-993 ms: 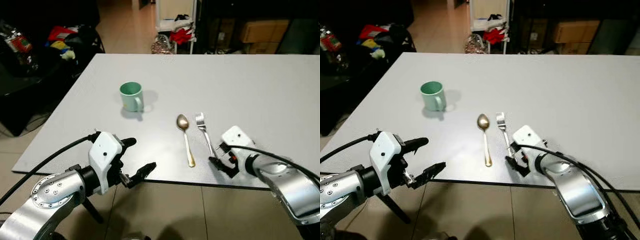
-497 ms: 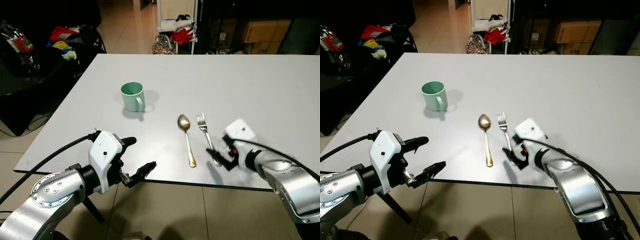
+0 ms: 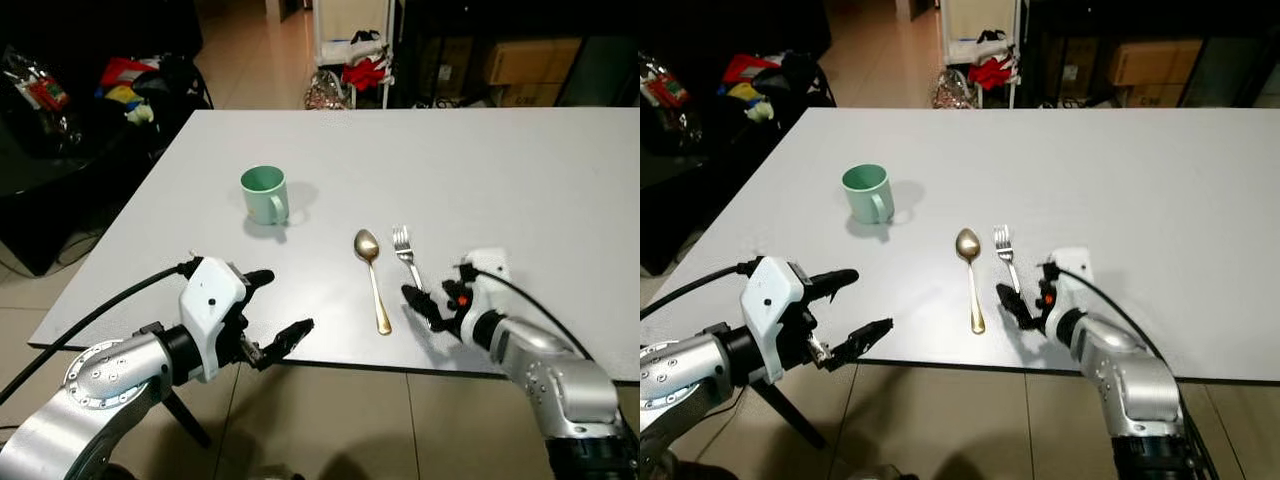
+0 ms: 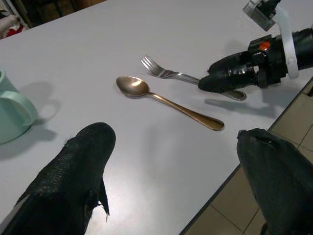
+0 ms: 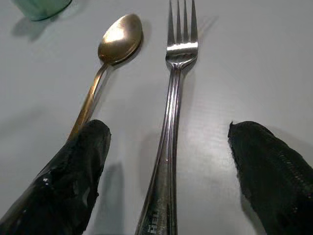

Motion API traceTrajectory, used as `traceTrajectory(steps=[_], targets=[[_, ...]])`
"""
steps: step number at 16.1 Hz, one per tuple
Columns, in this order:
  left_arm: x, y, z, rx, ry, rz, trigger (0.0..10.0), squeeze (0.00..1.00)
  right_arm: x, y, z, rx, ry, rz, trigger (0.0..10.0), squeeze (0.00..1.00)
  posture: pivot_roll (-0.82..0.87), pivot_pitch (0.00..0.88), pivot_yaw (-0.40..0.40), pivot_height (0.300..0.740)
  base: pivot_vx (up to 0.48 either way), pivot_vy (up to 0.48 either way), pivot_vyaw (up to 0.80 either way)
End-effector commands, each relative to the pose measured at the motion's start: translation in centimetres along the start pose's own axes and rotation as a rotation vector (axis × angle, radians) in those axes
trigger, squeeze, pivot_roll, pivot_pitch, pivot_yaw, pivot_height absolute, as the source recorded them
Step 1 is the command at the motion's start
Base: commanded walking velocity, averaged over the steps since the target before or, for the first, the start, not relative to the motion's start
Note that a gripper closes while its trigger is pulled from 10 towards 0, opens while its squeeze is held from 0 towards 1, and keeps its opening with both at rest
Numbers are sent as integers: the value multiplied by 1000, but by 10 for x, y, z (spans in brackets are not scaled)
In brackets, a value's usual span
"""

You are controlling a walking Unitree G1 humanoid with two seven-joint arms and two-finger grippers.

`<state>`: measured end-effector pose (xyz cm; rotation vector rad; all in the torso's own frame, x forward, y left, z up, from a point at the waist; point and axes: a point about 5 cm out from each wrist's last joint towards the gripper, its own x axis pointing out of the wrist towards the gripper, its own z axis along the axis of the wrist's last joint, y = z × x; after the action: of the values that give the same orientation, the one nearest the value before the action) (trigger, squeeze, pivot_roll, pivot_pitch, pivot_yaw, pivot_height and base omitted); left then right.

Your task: Setting the table

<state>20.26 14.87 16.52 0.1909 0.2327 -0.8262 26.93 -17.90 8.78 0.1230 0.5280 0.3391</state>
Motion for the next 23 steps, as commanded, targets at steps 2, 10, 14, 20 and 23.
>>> traceTrajectory(steps=[2, 10, 14, 20, 23], targets=[[-1, 2, -1, 13, 6, 8, 10000, 0, 3, 8, -4, -2, 5, 54, 10000, 0, 118, 0, 90, 740, 0, 0, 0], [0, 1, -1, 3, 7, 3, 10000, 0, 4, 18, -2, -46, -13, 144, 10000, 0, 113, 0, 90, 740, 0, 0, 0], [0, 0, -1, 3, 6, 2, 10000, 0, 4, 23, -5, -53, -9, 194, 10000, 0, 113, 0, 91, 740, 0, 0, 0], [-2, -1, -2, -15, -19, 58, 10000, 0, -21, 10, 3, -67, -67, 71, 10000, 0, 101, 0, 83, 740, 0, 0, 0], [-1, 6, -2, -69, -91, 263, 10000, 0, -54, 19, 29, -97, -258, -8, 10000, 0, 48, 0, 83, 740, 0, 0, 0]])
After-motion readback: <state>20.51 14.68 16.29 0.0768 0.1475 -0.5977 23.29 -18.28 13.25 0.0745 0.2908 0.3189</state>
